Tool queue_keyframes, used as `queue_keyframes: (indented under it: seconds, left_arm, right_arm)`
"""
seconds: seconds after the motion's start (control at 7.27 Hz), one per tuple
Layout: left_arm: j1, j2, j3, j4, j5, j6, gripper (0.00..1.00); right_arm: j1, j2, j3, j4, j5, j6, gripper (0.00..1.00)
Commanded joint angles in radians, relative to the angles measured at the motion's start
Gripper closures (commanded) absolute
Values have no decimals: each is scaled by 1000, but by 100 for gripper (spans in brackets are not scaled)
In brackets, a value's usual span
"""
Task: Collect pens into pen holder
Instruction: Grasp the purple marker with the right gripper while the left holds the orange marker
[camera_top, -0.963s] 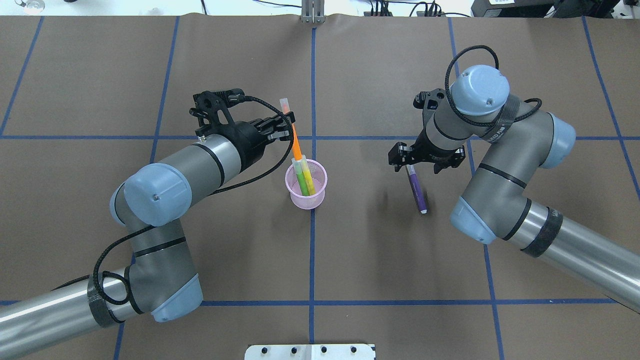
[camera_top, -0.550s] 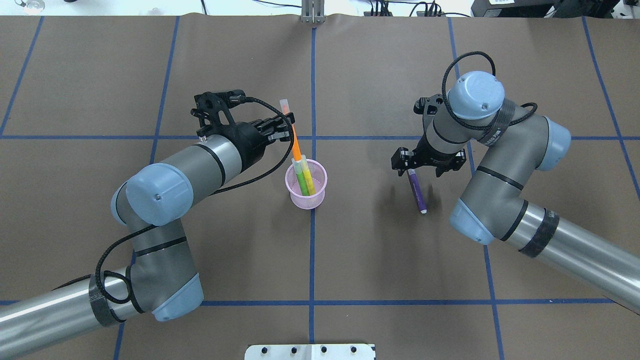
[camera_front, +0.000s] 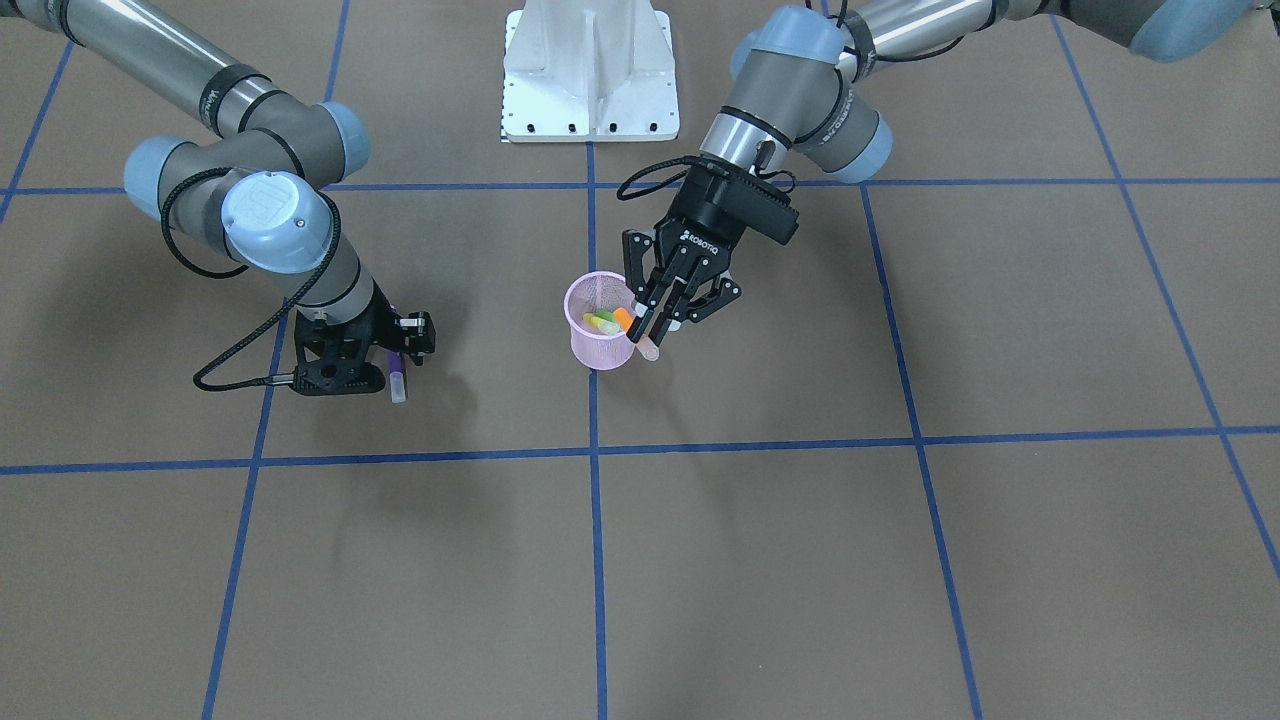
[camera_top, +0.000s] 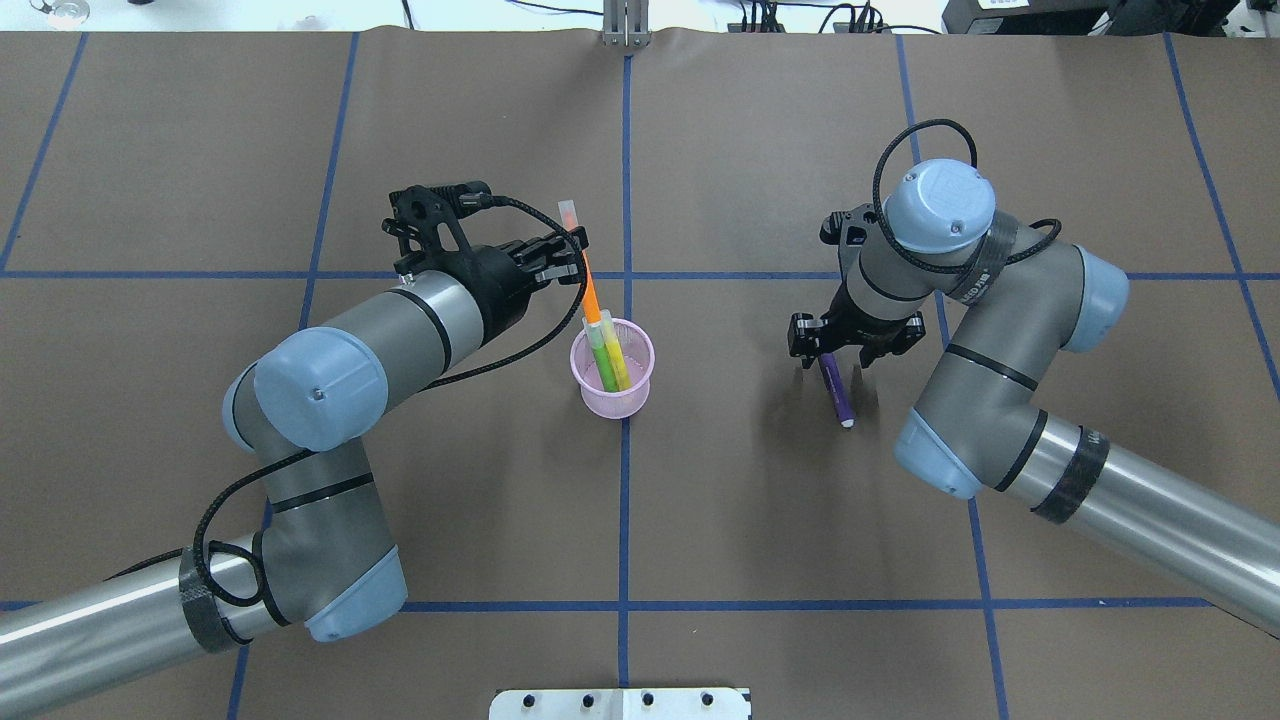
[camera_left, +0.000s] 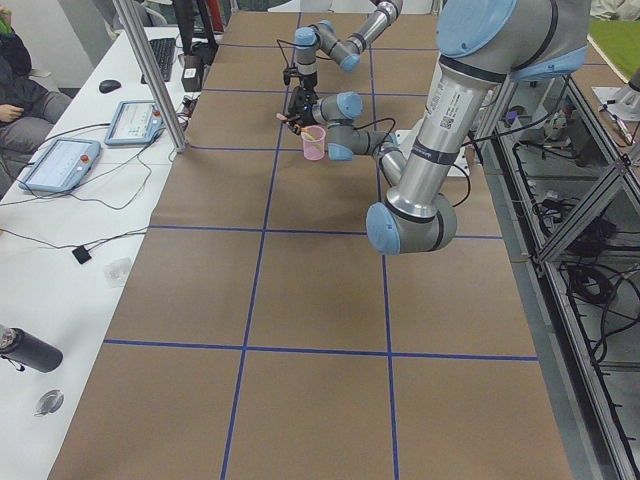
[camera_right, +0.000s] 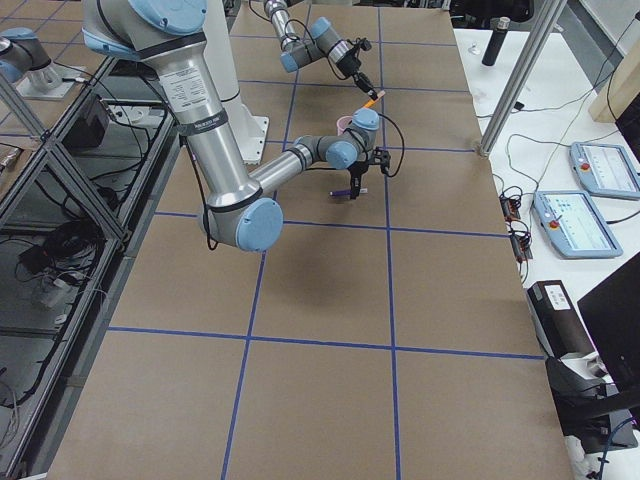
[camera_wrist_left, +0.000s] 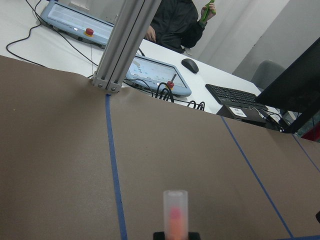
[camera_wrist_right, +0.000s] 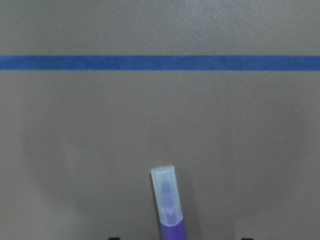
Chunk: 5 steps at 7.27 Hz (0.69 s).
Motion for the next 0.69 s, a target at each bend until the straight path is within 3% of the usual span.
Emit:
queue_keyframes:
  seconds: [0.0,0.14,0.41,0.55]
  left_arm:
    - [0,2,2,0,-2,-1,100]
    - [0,2,2,0,-2,1,100]
    - [0,2,5,-4,-2,1,100]
    - [0,2,8,-18,0,1,100]
  right_arm:
    - [-1,-1,-4,0,0,-15,40]
    - [-1,-2,-7,0,2,-17,43]
    - [-1,-1,-9,0,2,-17,67]
    - [-2,-1,-17,0,2,-21,69]
